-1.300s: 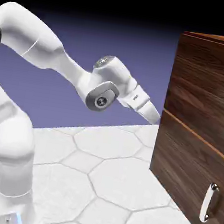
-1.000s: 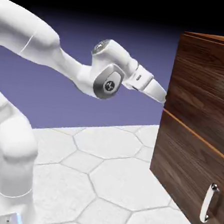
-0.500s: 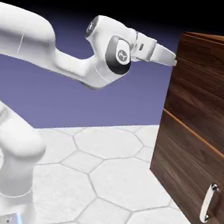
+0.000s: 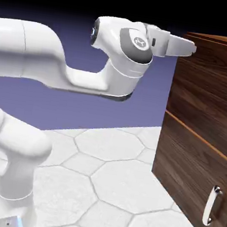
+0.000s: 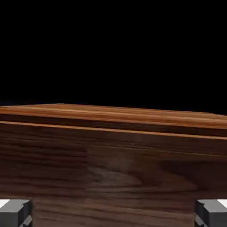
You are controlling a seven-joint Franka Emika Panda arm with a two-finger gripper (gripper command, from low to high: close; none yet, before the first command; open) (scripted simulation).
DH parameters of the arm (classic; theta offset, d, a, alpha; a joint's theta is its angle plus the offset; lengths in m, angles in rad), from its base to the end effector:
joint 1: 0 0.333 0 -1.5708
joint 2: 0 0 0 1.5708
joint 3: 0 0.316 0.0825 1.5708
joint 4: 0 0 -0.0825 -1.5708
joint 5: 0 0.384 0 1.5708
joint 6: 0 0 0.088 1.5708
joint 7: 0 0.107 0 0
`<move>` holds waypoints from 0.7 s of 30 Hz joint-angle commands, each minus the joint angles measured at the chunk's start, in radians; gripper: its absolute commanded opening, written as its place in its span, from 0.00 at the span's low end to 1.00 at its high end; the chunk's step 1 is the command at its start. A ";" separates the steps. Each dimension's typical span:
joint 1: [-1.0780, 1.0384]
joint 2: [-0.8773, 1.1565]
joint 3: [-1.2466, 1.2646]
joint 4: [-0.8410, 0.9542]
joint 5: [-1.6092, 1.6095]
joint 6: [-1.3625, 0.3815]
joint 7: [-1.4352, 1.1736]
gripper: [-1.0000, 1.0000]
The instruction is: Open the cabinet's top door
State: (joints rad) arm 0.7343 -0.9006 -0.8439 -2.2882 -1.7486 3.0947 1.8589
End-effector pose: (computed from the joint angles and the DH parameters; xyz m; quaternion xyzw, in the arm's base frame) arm 0.3712 -0.0953 0.6671 -0.6831 0.2268 -0.6354 0.2795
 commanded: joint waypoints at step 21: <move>0.377 -0.173 -0.441 0.273 -0.913 0.030 0.584 0.50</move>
State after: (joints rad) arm 1.1115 -1.0733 -1.2847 -2.0157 -2.6618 3.1249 2.4428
